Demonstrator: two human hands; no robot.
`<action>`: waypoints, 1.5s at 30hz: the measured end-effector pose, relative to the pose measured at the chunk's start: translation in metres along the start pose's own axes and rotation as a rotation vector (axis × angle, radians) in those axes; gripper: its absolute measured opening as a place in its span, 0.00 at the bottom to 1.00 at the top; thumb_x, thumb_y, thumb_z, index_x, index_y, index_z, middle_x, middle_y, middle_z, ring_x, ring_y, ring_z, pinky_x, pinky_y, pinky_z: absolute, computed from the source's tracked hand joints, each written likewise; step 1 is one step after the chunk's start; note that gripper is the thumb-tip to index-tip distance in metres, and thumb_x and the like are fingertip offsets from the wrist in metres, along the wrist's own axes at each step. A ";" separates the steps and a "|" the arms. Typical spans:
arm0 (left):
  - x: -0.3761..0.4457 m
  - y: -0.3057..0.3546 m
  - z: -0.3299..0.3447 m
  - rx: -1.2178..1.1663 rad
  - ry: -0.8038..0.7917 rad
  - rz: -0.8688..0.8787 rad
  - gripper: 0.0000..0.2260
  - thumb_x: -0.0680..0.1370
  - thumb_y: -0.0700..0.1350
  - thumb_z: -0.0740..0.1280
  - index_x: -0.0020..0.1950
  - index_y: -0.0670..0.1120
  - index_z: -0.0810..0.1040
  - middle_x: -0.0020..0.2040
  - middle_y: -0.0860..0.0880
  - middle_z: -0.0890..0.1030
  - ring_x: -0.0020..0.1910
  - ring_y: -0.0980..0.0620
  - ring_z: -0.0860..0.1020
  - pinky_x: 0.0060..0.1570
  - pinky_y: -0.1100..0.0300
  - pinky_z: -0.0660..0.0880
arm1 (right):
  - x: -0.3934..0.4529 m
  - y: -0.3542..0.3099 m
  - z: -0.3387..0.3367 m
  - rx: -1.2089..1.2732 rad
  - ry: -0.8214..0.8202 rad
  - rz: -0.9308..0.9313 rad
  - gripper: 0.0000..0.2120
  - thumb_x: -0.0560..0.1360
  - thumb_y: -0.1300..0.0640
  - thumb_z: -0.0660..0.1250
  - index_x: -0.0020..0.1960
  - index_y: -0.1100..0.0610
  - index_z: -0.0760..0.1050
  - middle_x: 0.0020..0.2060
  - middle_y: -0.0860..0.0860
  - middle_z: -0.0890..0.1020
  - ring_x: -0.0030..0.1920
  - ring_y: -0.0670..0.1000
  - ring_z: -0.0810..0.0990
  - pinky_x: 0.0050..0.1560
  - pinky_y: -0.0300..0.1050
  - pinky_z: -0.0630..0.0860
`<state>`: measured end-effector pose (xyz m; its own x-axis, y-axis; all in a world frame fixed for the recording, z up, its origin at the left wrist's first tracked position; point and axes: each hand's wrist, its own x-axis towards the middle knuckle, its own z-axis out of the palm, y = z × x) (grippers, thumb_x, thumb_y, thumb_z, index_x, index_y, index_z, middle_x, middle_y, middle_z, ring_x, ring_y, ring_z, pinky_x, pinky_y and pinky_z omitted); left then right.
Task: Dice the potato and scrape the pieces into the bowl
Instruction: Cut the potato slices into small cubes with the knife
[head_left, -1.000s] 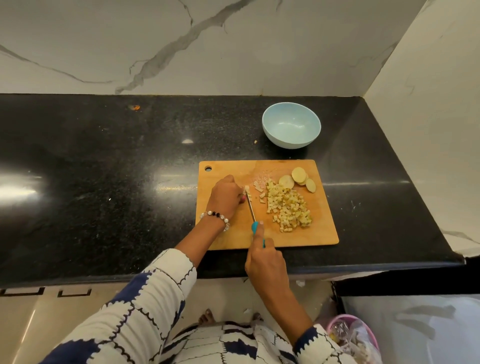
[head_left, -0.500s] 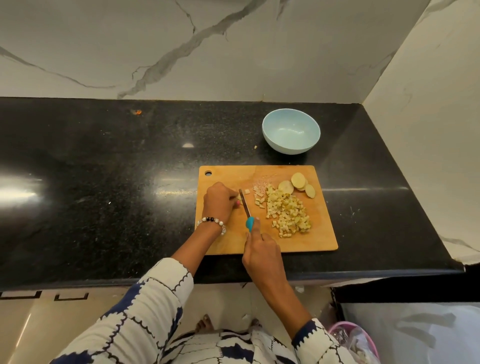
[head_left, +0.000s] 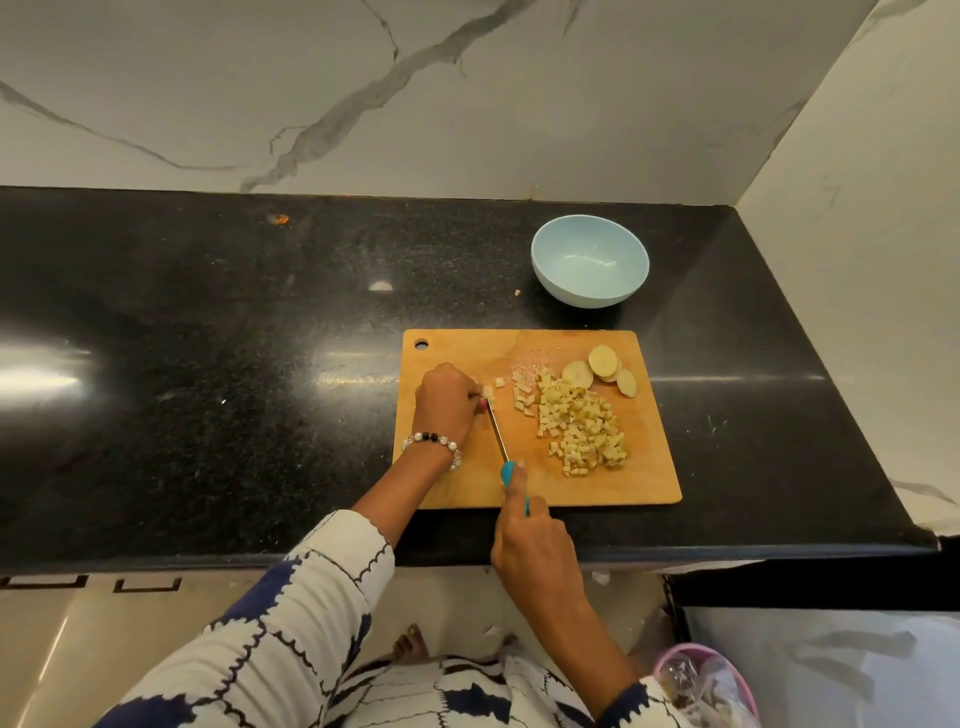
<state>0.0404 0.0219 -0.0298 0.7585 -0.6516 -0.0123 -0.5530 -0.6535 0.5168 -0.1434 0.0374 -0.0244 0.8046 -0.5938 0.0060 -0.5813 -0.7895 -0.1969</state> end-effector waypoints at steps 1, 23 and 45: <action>0.000 0.001 0.000 -0.003 -0.002 0.000 0.08 0.73 0.45 0.71 0.50 0.44 0.84 0.47 0.45 0.83 0.46 0.47 0.80 0.46 0.55 0.78 | -0.001 0.001 -0.001 0.000 -0.017 -0.008 0.38 0.55 0.63 0.80 0.63 0.69 0.73 0.27 0.54 0.74 0.17 0.48 0.66 0.21 0.34 0.50; -0.007 -0.013 -0.022 -0.329 0.027 -0.199 0.09 0.76 0.36 0.66 0.54 0.41 0.82 0.53 0.44 0.83 0.54 0.48 0.79 0.58 0.64 0.71 | 0.011 -0.002 -0.001 0.331 0.102 0.062 0.26 0.79 0.51 0.50 0.75 0.61 0.58 0.37 0.55 0.76 0.32 0.51 0.72 0.29 0.45 0.64; 0.006 0.043 -0.017 -0.454 0.017 -0.101 0.10 0.75 0.43 0.69 0.54 0.44 0.82 0.51 0.47 0.84 0.52 0.52 0.80 0.57 0.58 0.75 | 0.011 0.069 -0.034 0.711 0.207 0.222 0.18 0.80 0.57 0.60 0.70 0.56 0.66 0.28 0.47 0.72 0.28 0.44 0.70 0.27 0.35 0.66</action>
<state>0.0267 -0.0038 0.0067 0.8083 -0.5846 -0.0695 -0.2722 -0.4758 0.8364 -0.1786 -0.0287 -0.0047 0.5984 -0.7988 0.0622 -0.4524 -0.4009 -0.7966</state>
